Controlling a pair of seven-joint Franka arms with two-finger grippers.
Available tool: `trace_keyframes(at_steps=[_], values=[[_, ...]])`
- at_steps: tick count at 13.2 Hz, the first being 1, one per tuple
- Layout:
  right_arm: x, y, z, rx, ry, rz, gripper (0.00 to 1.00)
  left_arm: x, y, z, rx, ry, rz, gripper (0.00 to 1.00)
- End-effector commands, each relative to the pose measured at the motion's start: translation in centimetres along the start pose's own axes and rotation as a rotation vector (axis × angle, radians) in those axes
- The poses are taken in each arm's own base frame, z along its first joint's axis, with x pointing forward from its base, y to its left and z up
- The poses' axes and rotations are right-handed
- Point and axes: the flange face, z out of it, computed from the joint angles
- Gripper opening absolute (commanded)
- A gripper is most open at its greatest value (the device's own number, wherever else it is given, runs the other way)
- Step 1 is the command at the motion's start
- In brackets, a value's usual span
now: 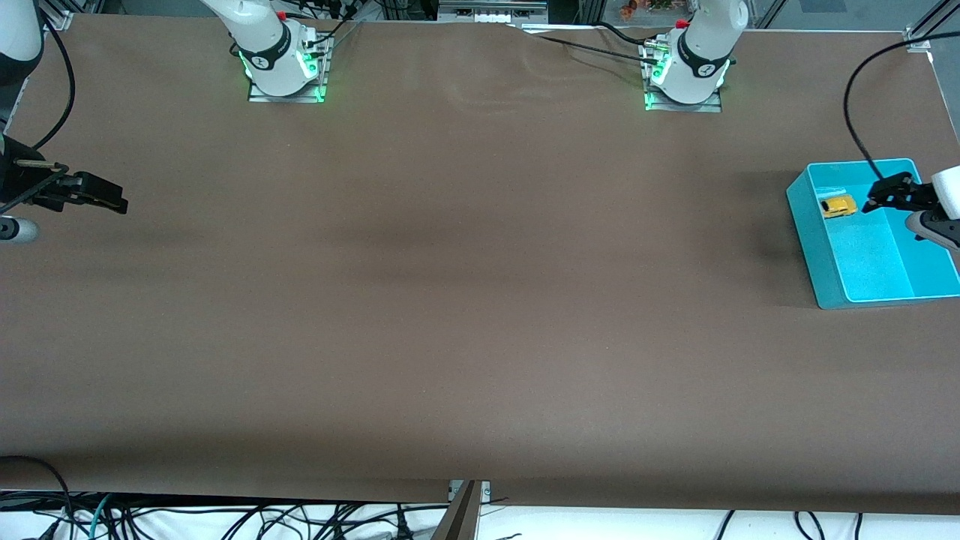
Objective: Wind and store yellow beetle car
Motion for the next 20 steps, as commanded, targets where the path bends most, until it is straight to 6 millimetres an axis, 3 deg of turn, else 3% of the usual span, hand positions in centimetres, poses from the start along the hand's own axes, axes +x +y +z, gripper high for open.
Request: trace_keyframes(at_steps=[1, 5, 10, 15, 20], values=[[-0.1, 0.0, -0.3, 0.012, 0.009, 0.015, 1.00, 2.2, 4.2, -3.1, -0.017, 0.007, -0.208, 1.00], [-0.1, -0.1, -0.3, 0.014, 0.009, 0.015, 1.00, 4.5, 8.8, -4.6, -0.052, 0.019, -0.465, 1.00], [-0.1, 0.1, -0.3, 0.012, 0.009, 0.016, 1.00, 4.6, 9.5, -5.9, -0.055, 0.032, -0.459, 1.00], [-0.1, 0.0, -0.3, 0.014, 0.009, 0.015, 1.00, 6.0, 13.2, -8.6, -0.050, 0.050, -0.565, 1.00], [-0.1, 0.1, -0.3, 0.012, 0.009, 0.015, 1.00, 6.0, 13.1, -9.8, -0.050, 0.073, -0.566, 1.00]])
